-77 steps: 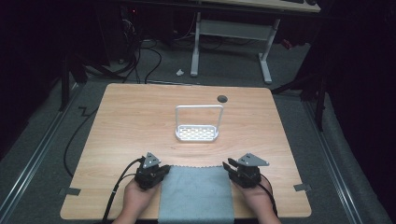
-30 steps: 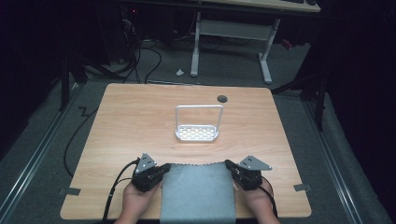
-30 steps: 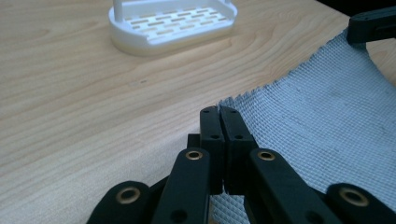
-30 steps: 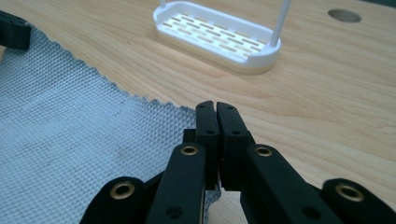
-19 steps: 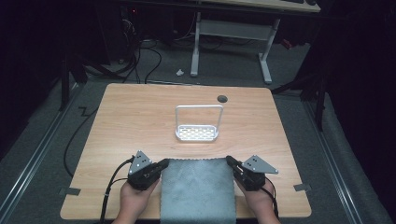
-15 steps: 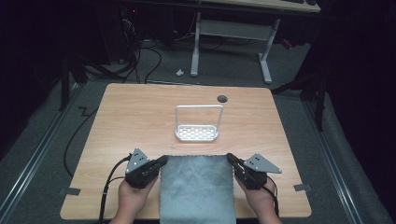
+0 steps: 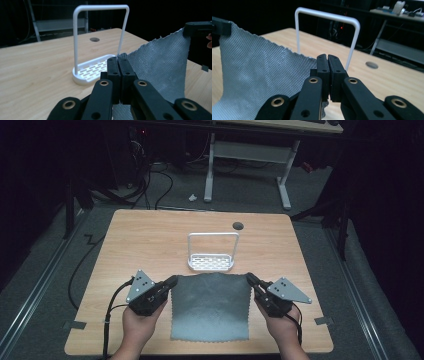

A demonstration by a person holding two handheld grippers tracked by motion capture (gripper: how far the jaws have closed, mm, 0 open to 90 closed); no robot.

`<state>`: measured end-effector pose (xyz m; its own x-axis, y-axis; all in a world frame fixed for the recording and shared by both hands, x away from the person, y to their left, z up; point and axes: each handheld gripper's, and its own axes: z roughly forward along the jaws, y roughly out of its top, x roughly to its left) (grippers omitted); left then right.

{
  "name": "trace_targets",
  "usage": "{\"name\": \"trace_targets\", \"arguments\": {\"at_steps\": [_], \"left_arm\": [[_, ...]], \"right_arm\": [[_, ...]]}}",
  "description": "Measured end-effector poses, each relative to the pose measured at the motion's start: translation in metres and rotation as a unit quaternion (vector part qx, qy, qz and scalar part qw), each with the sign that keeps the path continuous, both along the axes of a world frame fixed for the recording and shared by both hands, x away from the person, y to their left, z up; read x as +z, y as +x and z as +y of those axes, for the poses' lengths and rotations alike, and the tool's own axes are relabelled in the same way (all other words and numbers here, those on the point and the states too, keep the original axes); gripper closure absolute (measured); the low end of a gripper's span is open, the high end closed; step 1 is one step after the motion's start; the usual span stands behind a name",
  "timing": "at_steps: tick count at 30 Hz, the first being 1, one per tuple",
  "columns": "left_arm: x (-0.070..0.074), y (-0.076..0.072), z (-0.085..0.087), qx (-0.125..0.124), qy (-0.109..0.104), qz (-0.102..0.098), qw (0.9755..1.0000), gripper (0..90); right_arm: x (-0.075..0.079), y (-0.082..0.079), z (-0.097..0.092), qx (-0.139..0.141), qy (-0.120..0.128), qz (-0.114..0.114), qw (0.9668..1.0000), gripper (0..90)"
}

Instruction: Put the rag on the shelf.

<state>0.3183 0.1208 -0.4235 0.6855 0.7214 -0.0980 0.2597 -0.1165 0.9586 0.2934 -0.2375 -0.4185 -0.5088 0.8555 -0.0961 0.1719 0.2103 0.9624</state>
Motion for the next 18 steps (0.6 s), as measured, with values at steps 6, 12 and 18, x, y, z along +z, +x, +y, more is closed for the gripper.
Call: {"name": "trace_targets", "arguments": {"at_steps": [6,12,18], "left_arm": [[0.018,0.003,0.001,0.000,-0.003,-0.020,0.9998,88.9],[0.035,0.007,-0.003,-0.002,-0.005,-0.039,0.9992,89.0],[0.051,0.015,-0.004,0.007,0.000,-0.063,0.9980,89.0]], "right_arm": [[0.023,0.003,-0.003,-0.002,0.008,-0.027,0.9996,89.2],[0.045,0.004,-0.005,-0.005,0.014,-0.050,0.9986,89.3],[0.057,0.009,-0.006,-0.009,0.018,-0.061,0.9979,89.4]]}}
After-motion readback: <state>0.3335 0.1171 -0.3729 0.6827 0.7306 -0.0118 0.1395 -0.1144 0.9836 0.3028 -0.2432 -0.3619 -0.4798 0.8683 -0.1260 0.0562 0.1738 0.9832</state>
